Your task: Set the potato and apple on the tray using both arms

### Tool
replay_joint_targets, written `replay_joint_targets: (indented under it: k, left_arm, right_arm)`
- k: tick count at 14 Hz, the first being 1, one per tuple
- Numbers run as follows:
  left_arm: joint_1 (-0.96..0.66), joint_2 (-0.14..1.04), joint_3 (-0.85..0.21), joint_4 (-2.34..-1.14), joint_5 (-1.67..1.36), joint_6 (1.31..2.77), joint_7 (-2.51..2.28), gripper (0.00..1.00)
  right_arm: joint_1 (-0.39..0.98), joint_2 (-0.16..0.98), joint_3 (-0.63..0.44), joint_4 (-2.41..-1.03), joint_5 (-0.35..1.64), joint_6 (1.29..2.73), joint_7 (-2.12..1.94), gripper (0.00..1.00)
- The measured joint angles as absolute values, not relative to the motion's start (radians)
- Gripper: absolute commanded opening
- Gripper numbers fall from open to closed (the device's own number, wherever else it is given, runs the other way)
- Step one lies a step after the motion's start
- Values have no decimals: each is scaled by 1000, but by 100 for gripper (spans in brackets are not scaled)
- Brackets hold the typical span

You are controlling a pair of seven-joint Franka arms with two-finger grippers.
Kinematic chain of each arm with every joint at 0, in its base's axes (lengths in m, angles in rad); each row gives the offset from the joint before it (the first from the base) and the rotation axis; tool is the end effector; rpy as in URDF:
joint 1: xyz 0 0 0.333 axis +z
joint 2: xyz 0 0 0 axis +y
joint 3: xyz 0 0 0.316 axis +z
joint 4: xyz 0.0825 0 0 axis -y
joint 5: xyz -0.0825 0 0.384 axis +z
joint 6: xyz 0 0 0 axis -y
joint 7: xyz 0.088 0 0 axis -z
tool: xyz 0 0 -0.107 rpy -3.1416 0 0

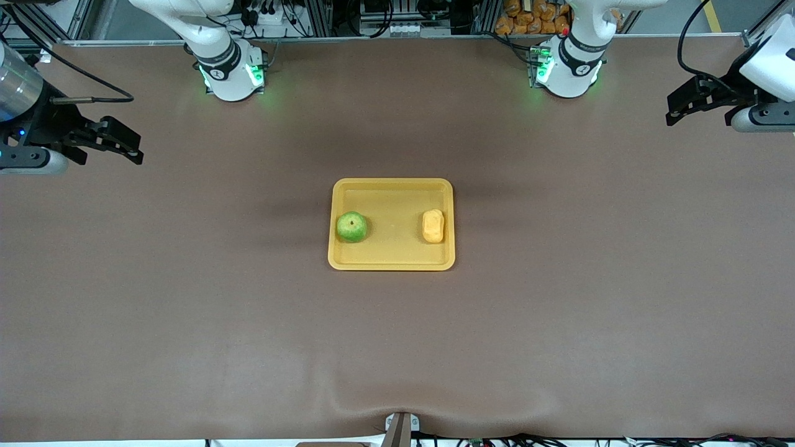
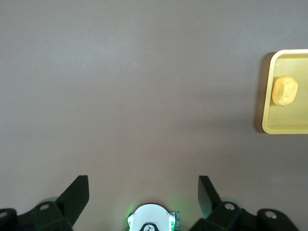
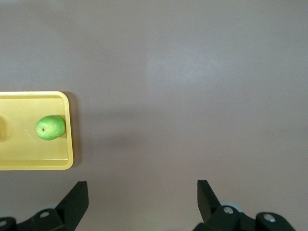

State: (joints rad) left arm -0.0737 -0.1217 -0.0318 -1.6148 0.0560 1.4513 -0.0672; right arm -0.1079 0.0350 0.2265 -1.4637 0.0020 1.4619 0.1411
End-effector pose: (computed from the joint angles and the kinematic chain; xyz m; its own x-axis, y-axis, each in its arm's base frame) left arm 0.5012 -0.0476 0.6583 0.9988 -0.0313 -0.0375 -0.0336 -0.9975 -0.0623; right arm 0.5507 0.0633 0.6462 0.9991 -0.0222 -0.0369 -0.0224 -0.9997 -0.0047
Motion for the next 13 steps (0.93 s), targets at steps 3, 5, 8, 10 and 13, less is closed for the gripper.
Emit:
replay_joint_targets:
  k: [3,5,8,10,13]
  left_arm:
    - [-74,-122,-32,-1614,56,1451,-67,100]
    - [-74,-122,-32,-1614,56,1451,-67,100]
    - [-74,-122,-32,-1614,56,1451,-67,100]
    - [-74,-122,-32,-1614,56,1451,-67,100]
    - [-74,-122,-32,-1614,56,1443,-67,100]
  right_arm:
    - [-116,65,224,-1468,2,1497,137,100]
    - [-116,87,224,-1468,2,1525,117,100]
    - [-116,82,228,-1462,2,1525,57,100]
    - [-118,73,226,-1458,2,1521,26,100]
    - [-126,70,223,-1451,2,1521,9,100]
